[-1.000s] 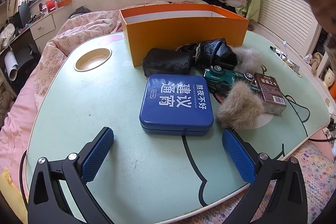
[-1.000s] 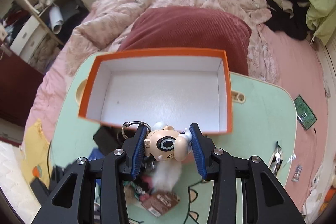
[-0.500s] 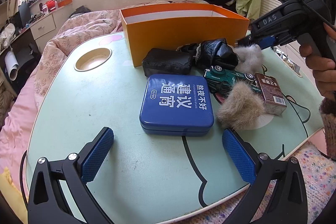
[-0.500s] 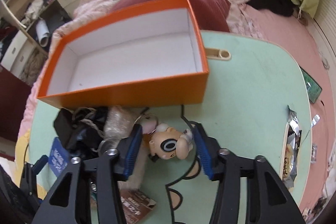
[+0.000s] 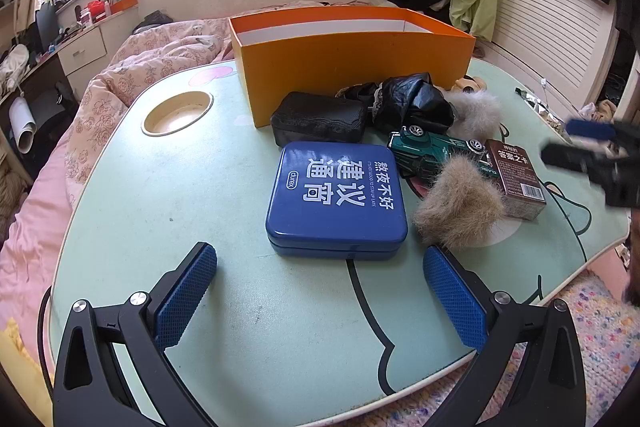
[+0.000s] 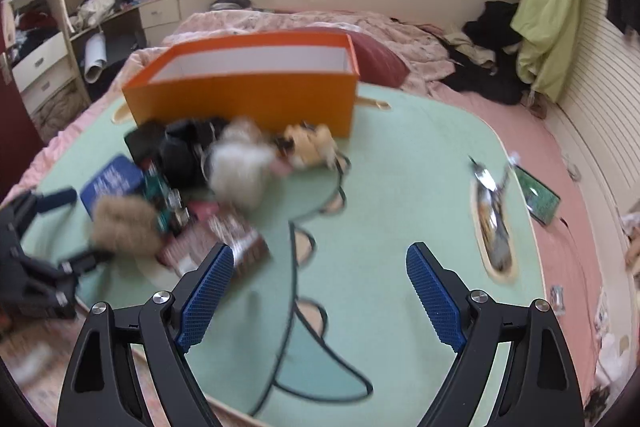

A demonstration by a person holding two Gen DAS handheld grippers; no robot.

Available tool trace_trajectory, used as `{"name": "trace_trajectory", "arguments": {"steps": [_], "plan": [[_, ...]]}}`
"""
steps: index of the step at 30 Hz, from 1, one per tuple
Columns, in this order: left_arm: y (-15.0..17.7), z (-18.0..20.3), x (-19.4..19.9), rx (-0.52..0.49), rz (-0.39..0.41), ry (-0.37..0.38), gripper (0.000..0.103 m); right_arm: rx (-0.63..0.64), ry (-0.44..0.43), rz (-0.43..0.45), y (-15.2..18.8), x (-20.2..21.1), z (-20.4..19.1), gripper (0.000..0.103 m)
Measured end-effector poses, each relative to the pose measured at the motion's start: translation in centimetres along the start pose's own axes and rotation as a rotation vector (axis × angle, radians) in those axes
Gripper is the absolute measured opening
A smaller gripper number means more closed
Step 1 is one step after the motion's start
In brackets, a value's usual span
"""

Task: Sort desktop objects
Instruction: 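Grasp the keyring figurine with the right gripper, place it on the table, then grasp the brown card box on the table with the right gripper, lift it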

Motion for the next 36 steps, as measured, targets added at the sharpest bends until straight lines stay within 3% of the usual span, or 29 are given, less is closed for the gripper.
{"name": "trace_trajectory", "arguments": {"steps": [3,5,13,36], "plan": [[0.0,0.0,0.0,0.000,-0.001,0.000,0.103,0.023,-0.054,0.004,2.0,0.5,-0.4,0.088],[0.0,0.0,0.0,0.000,0.000,0.000,0.103,0.032,-0.042,-0.009,2.7,-0.3,-0.7,0.103],[0.1,0.0,-0.2,-0.001,-0.005,-0.003,0.103,0.040,-0.100,0.013,2.6,-1.1,-0.3,0.103],[0.0,-0.1,-0.1,0.001,-0.006,-0.002,0.103,0.049,-0.105,0.014,2.8,-1.1,-1.0,0.103]]}}
Point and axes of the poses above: each gripper's, at about its wrist camera, not at the fingertips, and x roughly against the way its jaws point, z to its right, y to its underside, the point moved 2 cm from there along -x, roughly the way its jaws point, and after that the axes turned 3 degrees about -y, right-handed, at the moved point
